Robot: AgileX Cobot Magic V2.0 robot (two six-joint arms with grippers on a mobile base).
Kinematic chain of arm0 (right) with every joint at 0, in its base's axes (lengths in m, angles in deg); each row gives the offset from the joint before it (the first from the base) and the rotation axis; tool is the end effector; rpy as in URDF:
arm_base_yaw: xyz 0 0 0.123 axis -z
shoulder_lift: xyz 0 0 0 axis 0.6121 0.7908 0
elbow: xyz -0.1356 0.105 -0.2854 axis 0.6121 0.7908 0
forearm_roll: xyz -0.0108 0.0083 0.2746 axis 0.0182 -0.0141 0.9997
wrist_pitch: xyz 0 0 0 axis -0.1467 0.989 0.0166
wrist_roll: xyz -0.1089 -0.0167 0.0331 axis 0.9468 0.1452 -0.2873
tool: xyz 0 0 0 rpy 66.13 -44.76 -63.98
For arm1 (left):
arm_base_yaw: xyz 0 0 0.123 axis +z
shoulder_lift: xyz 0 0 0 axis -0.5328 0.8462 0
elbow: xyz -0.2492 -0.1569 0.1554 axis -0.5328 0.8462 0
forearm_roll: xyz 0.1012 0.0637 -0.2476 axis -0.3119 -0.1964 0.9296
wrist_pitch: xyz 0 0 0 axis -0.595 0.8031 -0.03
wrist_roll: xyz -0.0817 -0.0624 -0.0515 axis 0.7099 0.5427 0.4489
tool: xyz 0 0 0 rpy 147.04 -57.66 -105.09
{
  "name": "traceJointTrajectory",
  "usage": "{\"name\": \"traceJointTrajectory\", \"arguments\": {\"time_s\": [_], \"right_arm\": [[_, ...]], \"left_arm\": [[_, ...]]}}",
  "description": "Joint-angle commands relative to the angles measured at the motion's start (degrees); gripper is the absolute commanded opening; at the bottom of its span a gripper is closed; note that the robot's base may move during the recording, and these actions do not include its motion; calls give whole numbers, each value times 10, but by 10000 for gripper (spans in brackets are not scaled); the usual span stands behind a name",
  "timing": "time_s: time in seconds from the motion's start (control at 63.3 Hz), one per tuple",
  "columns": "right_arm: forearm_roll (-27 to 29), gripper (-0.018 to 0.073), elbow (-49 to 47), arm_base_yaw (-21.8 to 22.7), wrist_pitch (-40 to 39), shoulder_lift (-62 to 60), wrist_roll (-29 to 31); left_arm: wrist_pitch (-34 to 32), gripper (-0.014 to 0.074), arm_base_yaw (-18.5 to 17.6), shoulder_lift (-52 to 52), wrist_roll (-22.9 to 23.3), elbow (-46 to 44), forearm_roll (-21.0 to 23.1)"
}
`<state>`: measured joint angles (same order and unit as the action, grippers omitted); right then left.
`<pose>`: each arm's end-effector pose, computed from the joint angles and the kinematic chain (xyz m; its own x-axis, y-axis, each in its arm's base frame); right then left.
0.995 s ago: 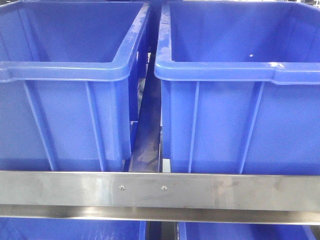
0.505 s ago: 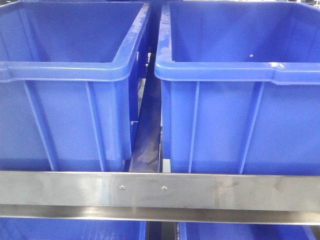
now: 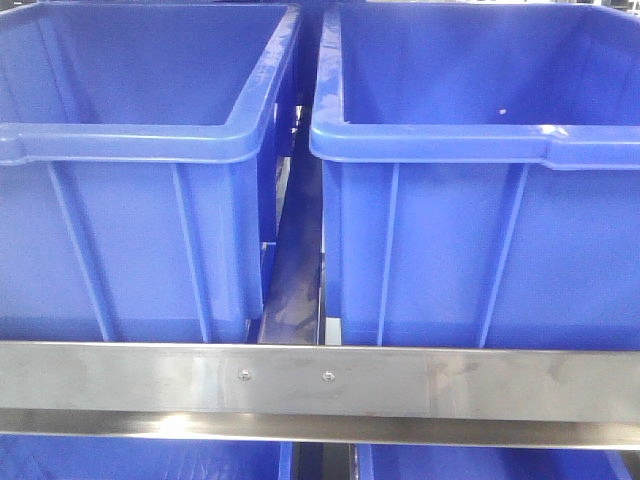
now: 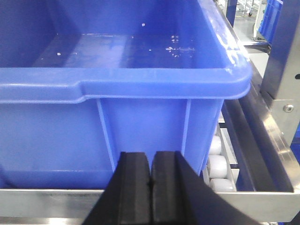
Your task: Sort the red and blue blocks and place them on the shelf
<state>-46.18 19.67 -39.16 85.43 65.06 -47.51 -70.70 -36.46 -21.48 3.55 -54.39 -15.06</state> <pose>0.0552 0.0014 0.1823 -0.1283 0.0983 -0.9869 -0.0120 0.9948 0.1007 0.0527 0.0012 0.2023 -0.1163 -0.2405 -0.9637 0.0018 0.9702 -0.2423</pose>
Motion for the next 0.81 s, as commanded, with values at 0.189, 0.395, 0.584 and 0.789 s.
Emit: {"name": "traceJointTrajectory", "arguments": {"time_s": [0.189,0.395,0.584,0.789], "right_arm": [[-5,48,1,1,-54,-10,5],[-5,48,1,1,-54,-10,5],[-5,48,1,1,-54,-10,5],[-5,48,1,1,-54,-10,5]], "left_arm": [[-125,124,1,-11,1,44,24],[-124,124,1,-11,1,44,24],[-127,124,1,-11,1,44,24],[-149,124,1,-11,-43,44,44]]}}
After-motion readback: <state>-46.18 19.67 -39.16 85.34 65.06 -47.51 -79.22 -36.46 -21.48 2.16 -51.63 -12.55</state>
